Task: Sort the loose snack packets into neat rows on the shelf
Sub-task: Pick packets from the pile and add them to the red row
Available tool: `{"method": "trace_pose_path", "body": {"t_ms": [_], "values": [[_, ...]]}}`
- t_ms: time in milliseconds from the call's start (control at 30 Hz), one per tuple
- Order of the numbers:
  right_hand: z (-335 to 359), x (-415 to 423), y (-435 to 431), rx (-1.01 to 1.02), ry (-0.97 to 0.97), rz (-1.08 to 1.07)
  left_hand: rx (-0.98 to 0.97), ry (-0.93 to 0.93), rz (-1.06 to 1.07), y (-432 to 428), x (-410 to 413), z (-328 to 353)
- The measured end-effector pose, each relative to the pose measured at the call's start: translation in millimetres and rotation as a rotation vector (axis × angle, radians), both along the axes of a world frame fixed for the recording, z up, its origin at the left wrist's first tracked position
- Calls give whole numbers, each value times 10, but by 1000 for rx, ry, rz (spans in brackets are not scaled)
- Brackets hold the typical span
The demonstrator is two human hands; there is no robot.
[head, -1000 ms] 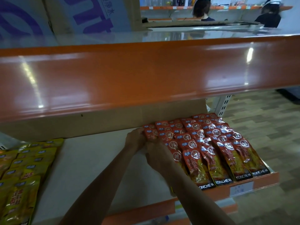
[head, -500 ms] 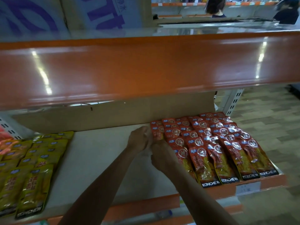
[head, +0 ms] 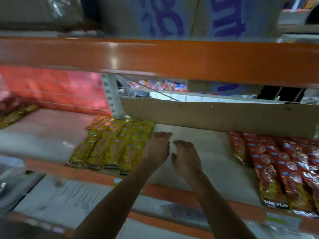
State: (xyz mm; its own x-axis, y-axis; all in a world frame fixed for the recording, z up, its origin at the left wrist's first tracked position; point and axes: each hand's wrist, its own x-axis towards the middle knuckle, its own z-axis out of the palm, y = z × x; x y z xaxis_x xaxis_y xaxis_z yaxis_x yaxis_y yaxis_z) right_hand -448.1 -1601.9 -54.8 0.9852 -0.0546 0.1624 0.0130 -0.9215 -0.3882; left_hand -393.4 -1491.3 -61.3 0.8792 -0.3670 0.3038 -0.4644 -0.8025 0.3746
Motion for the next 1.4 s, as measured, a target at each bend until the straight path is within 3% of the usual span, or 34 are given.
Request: {"method": "trace_pose_path", "body": {"t_ms": [167, 400, 567, 833, 1167, 1400], "values": [[-38, 68, 1227, 27, -40, 117, 56, -116, 153, 1292, -199, 119], [-31, 122, 2912, 77, -80, 286, 119, -136, 392, 3047, -328, 67], [-92, 339, 3710, 23, -27, 428, 119, -100, 537, 3847, -313, -44], [-192, 1064, 4904, 103, 22, 517, 143, -29, 660, 5069, 283, -253], [-231, 2121, 6056, 116, 179, 508, 109, 68, 792, 6259, 1229, -308], [-201, 2727, 6713, 312, 288, 258, 70, 40, 676, 6937, 1953, -458]]}}
